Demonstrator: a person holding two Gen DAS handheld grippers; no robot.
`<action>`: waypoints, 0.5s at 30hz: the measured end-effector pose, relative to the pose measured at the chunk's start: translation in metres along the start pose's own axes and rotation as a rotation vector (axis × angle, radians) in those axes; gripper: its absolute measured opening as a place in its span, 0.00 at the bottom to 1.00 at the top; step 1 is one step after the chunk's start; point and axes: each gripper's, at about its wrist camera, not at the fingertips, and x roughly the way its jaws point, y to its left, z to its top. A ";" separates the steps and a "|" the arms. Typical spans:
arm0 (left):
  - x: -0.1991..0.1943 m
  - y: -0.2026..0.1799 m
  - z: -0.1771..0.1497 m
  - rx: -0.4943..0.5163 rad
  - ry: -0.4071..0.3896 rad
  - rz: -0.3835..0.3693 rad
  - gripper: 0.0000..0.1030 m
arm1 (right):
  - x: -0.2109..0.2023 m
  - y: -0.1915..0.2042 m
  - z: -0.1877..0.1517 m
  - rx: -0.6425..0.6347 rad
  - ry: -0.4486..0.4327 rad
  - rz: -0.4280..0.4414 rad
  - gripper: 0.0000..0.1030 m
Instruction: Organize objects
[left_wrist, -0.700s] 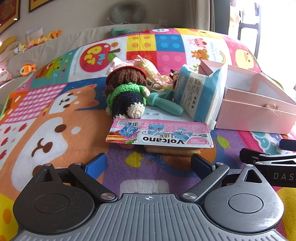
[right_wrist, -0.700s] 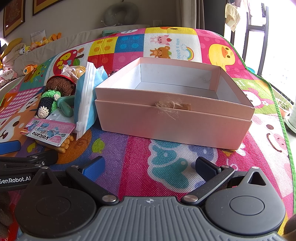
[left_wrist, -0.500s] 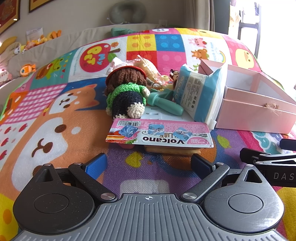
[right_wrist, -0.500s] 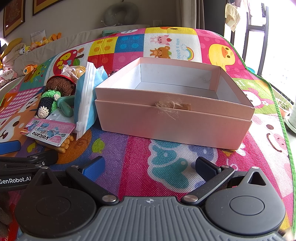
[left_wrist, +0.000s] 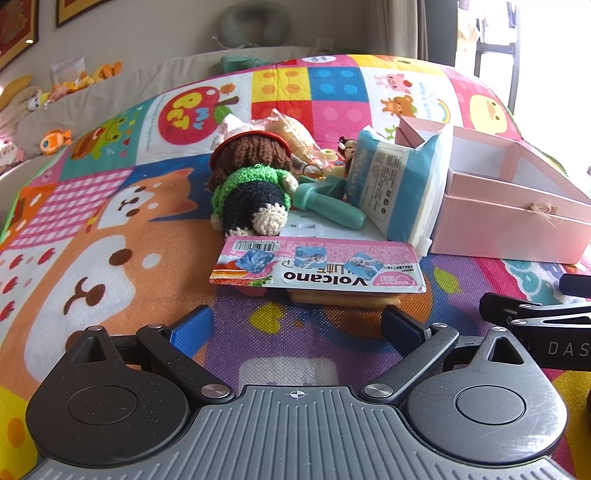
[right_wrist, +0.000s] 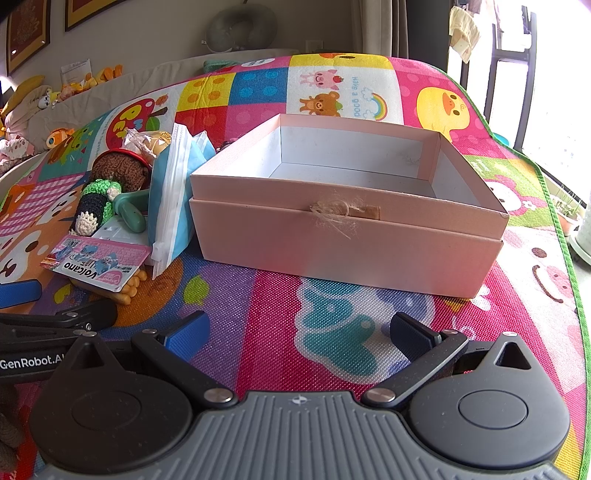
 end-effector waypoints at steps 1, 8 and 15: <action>0.000 0.000 0.000 0.000 0.000 0.000 0.97 | 0.000 0.000 0.000 0.002 0.000 0.003 1.00; 0.000 0.000 0.000 0.000 0.000 0.000 0.98 | -0.001 -0.003 -0.001 -0.006 0.004 0.013 1.00; 0.000 0.000 0.000 0.002 0.000 0.000 0.98 | -0.002 -0.002 -0.002 -0.007 0.001 0.012 1.00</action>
